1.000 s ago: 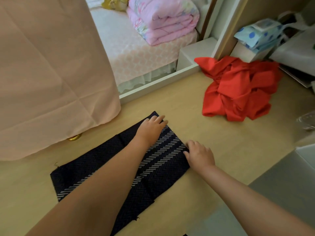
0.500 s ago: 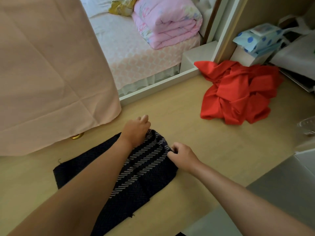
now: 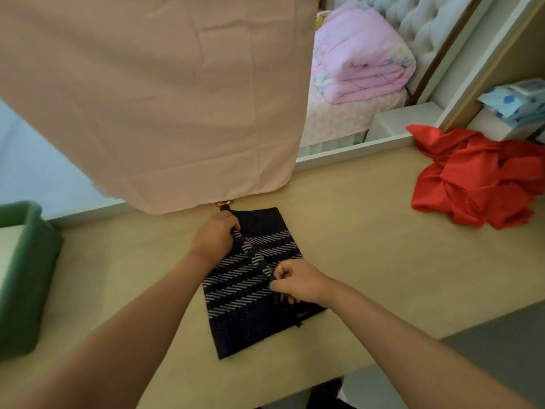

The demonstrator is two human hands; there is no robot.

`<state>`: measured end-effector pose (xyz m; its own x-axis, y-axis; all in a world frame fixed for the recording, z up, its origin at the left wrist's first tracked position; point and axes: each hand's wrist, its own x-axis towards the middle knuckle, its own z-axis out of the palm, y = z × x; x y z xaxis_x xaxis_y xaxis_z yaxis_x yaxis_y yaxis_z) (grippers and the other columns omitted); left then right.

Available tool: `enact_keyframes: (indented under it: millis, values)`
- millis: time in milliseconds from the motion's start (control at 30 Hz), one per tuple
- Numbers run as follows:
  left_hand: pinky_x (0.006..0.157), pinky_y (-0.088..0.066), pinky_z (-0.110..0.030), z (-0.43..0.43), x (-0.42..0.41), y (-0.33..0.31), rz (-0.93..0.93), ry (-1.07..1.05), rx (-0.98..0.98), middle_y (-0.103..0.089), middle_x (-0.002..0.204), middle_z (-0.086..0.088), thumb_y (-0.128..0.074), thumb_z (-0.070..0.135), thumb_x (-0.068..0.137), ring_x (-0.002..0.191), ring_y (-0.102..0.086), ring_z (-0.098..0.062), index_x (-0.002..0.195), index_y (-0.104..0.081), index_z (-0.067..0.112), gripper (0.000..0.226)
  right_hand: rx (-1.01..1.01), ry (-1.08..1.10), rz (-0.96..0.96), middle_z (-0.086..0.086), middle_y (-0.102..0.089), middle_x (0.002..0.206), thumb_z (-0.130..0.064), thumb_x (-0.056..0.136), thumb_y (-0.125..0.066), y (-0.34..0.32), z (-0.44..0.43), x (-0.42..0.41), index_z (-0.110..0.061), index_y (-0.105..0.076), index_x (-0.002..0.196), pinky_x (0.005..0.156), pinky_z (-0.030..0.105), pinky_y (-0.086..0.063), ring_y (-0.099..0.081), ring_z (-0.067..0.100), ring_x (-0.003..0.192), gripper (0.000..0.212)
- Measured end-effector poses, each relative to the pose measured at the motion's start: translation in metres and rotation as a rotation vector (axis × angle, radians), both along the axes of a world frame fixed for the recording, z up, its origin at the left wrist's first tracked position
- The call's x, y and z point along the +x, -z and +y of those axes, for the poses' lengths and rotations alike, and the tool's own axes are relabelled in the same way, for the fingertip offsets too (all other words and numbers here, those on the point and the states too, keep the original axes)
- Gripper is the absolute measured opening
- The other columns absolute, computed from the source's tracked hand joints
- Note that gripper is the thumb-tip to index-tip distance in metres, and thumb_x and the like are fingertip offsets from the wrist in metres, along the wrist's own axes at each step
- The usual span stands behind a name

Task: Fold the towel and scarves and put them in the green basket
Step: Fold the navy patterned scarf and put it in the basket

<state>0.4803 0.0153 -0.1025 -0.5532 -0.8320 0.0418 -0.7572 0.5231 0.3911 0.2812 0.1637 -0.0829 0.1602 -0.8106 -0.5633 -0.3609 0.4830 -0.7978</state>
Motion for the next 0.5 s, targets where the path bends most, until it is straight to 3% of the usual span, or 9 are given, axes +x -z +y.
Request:
enact_keyframes:
  millis: [100, 200, 267, 367, 500]
  values:
    - [0.098, -0.042, -0.035, 0.016, 0.041, 0.016, -0.049, -0.057, 0.085, -0.063, 0.117, -0.012, -0.059, -0.010, 0.075, 0.114, -0.056, -0.031, 0.101, -0.072, 0.007, 0.034, 0.022, -0.077, 0.012, -0.003, -0.063, 0.059, -0.014, 0.089, -0.069, 0.009, 0.004, 0.039, -0.014, -0.055, 0.078, 0.047, 0.021, -0.045, -0.054, 0.009, 0.046, 0.018]
    - [0.111, -0.032, -0.030, 0.031, 0.072, 0.029, -0.210, -0.100, 0.170, -0.045, 0.146, -0.004, -0.054, 0.003, 0.089, 0.137, -0.036, -0.021, 0.127, -0.064, 0.019, 0.042, 0.041, -0.096, 0.042, 0.001, -0.065, 0.068, -0.015, 0.090, -0.069, 0.026, 0.011, 0.073, -0.017, -0.056, 0.082, 0.055, 0.028, -0.052, -0.059, 0.012, 0.056, 0.015]
    - [0.116, -0.025, -0.040, 0.041, 0.086, 0.036, -0.409, -0.121, 0.185, -0.020, 0.161, -0.005, -0.051, 0.011, 0.093, 0.148, -0.015, -0.025, 0.147, -0.042, 0.030, 0.058, 0.080, -0.113, 0.066, 0.001, -0.067, 0.080, -0.022, 0.092, -0.068, 0.036, 0.016, 0.089, -0.020, -0.060, 0.095, 0.057, 0.026, -0.052, -0.061, 0.009, 0.061, 0.009]
    - [0.118, -0.011, -0.054, 0.059, 0.091, 0.037, -0.587, -0.185, 0.158, 0.006, 0.164, -0.007, -0.047, 0.018, 0.095, 0.150, 0.007, -0.034, 0.155, -0.011, 0.037, 0.072, 0.060, -0.128, 0.139, -0.008, -0.064, 0.091, -0.031, 0.096, -0.063, 0.047, 0.016, 0.092, -0.023, -0.061, 0.118, 0.064, 0.022, -0.051, -0.062, 0.008, 0.072, 0.024]
    - [0.115, -0.023, -0.046, 0.087, 0.073, 0.047, -0.360, -0.159, 0.033, -0.019, 0.162, -0.006, -0.040, 0.031, 0.100, 0.148, -0.015, -0.029, 0.151, -0.030, 0.032, 0.053, -0.157, -0.080, 0.415, -0.008, -0.066, 0.101, -0.021, 0.095, -0.056, 0.060, 0.006, 0.068, -0.027, -0.066, 0.112, 0.089, 0.033, -0.052, -0.063, 0.016, 0.097, 0.020]
